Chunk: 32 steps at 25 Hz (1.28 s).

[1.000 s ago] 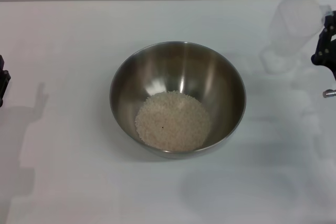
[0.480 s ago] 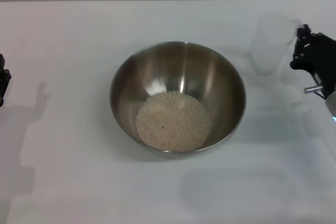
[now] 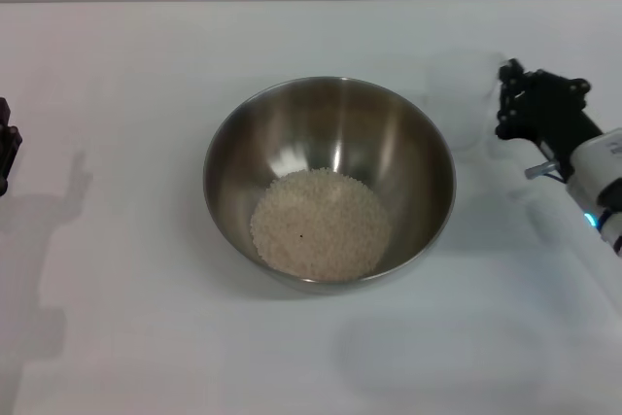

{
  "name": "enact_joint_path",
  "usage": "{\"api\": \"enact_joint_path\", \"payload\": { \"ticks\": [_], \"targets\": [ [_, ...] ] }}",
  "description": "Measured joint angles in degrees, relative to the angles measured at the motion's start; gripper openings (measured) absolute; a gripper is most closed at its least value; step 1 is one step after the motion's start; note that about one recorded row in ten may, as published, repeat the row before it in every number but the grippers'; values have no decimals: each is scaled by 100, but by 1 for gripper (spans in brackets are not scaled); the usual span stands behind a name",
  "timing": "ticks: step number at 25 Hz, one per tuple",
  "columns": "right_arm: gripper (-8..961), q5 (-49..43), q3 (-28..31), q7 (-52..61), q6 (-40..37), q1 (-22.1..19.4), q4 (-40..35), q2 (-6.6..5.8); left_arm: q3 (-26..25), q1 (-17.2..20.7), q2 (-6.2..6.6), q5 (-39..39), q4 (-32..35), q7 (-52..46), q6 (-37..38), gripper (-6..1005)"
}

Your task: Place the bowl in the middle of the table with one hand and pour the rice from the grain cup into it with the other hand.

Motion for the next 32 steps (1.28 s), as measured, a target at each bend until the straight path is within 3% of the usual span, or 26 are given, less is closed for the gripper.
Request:
{"api": "enact_joint_path", "payload": {
  "ticks": [11, 20, 28, 29, 31, 32],
  "targets": [
    [9, 5, -225, -31, 237, 144, 11, 6, 16, -10, 0, 0, -2, 0, 0, 802],
    [28, 9, -249, -10, -100, -117, 133, 22, 60, -5, 0, 0, -2, 0, 0, 802],
    [224, 1, -389, -16, -290, -365, 177, 22, 63, -9, 0, 0, -2, 0, 1, 802],
    [249, 0, -388, -17, -620, -559, 217, 22, 65, -9, 0, 1, -2, 0, 1, 802],
    [453, 20, -348, -17, -1062, -791, 234, 22, 71, -3, 0, 0, -2, 0, 1, 802],
    [457, 20, -348, -17, -1062, -791, 234, 22, 71, 0, 0, 2, -2, 0, 1, 802]
  ]
}}
